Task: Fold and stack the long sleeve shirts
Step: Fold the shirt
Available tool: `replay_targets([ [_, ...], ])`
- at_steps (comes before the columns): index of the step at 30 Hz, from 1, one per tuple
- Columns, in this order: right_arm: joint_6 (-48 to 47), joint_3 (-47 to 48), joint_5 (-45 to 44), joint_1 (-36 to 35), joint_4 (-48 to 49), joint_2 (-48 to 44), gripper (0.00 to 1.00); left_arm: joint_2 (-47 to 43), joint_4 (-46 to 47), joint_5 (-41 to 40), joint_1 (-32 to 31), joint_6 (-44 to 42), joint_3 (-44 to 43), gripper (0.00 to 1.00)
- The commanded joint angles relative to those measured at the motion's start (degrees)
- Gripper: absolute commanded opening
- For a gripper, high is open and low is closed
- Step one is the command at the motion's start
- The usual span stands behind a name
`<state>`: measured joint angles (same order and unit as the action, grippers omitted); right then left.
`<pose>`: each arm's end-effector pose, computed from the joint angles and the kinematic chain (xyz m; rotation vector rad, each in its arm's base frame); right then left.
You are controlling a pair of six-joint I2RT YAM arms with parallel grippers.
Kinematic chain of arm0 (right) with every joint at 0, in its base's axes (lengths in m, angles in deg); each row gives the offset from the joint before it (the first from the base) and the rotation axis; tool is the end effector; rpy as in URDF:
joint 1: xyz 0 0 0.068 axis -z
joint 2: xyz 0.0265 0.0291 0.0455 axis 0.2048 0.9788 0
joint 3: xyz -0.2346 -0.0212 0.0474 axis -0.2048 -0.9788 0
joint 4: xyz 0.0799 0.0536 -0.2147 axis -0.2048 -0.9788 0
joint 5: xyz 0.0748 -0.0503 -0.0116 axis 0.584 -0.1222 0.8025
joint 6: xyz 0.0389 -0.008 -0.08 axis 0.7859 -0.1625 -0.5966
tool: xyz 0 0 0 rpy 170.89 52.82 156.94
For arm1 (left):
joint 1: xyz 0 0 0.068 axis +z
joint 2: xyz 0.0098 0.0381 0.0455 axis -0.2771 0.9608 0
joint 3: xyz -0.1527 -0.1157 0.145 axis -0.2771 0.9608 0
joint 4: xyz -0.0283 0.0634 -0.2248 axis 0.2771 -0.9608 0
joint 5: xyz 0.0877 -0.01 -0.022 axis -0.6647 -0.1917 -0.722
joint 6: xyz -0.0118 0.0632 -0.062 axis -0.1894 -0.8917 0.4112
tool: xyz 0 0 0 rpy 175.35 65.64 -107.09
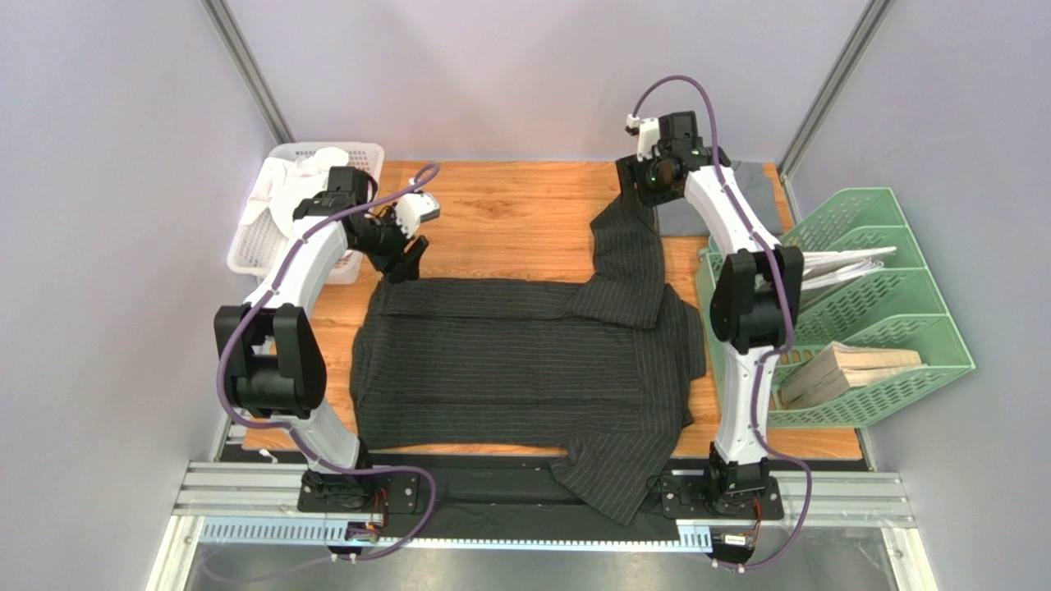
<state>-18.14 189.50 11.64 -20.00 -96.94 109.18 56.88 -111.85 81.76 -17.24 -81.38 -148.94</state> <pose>0.4457 0.0805 0.2192 -0.5059 2.4354 0.2327 0.3321 -0.0445 0.2118 1.1379 2.2444 -0.3596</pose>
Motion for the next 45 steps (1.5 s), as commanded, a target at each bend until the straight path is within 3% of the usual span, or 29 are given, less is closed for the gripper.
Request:
replay_targets([
  [1, 2.59, 12.18, -2.69, 0.1, 4.36, 8.92, 0.66, -1.79, 1.03, 6.66, -0.08, 4.91, -2.83, 0.8],
  [3, 2.85, 14.84, -2.7, 0.01, 6.37, 13.75, 0.69, -2.31, 0.77, 7.97, -0.08, 5.78, -3.09, 0.81],
  [6, 3.46, 18.36, -4.01, 0.1, 9.18, 18.42, 0.96, -2.84, 0.59, 8.77, 0.0, 7.01, -2.74, 0.82],
  [7, 3.55, 18.63, -4.36, 0.1, 9.89, 19.12, 1.0, -3.02, 0.68, 8.69, 0.0, 7.63, -2.39, 0.83],
  [14, 4.52, 19.24, -2.96, 0.1, 12.45, 24.05, 0.98, -5.48, 0.77, 9.56, -0.26, 10.53, -1.33, 0.86],
  [15, 4.78, 19.24, -2.35, 0.1, 12.54, 24.75, 0.96, -5.65, 0.86, 9.56, -0.17, 10.71, -1.34, 0.86],
  [17, 4.7, 19.24, -1.21, 0.1, 12.54, 25.28, 0.73, -6.09, 0.42, 9.3, -0.26, 11.15, -1.77, 0.86],
  [18, 4.35, 19.24, 0.28, 0.01, 12.19, 25.2, 0.47, -6.09, 0.24, 9.3, -0.26, 11.24, -1.95, 0.86],
  [20, 3.82, 18.89, 2.21, 0.1, 10.61, 23.36, 0.23, -6.36, -0.55, 9.3, -0.26, 11.76, -3.09, 0.86],
  [21, 3.21, 18.02, 6.49, 0.1, 9.65, 22.04, 0.0, -6.62, -0.9, 9.39, -0.26, 12.03, -3.44, 0.86],
  [24, 0.4, 13.81, 16.06, -0.25, 7.36, 11.87, 0.0, -9.43, -0.46, 11.14, -0.26, 13.61, -3.97, 0.89],
  [27, -3.9, 1.96, 24.07, -2.44, 7.09, -2.28, 0.0, -13.99, 1.81, 14.83, -0.26, 15.54, -3.89, 0.93],
  [28, -5.66, -3.2, 25.33, -3.32, 6.22, -5.36, 0.0, -16.79, 2.52, 16.23, -0.26, 16.41, -3.36, 0.99],
  [30, -11.46, -9.29, 26.48, -6.82, 3.49, -14.5, 0.0, -19.62, 5.67, 16.94, -0.26, 19.74, -2.4, 0.99],
  [36, -20.78, -33.63, 24.2, -18.24, -0.91, -34.19, 0.0, -31.9, 10.16, 19.32, -0.26, 22.31, 5.67, 0.99],
  [41, -21.58, -54.0, 19.56, -28.18, -0.56, -50.1, 0.0, -43.87, 13.42, 19.23, -0.17, 20.12, 15.44, 0.99],
  [45, -19.92, -65.7, 14.89, -39.15, 3.73, -62.93, 0.04, -53.7, 8.53, 20.28, -0.26, 14.34, 22.99, 0.99],
])
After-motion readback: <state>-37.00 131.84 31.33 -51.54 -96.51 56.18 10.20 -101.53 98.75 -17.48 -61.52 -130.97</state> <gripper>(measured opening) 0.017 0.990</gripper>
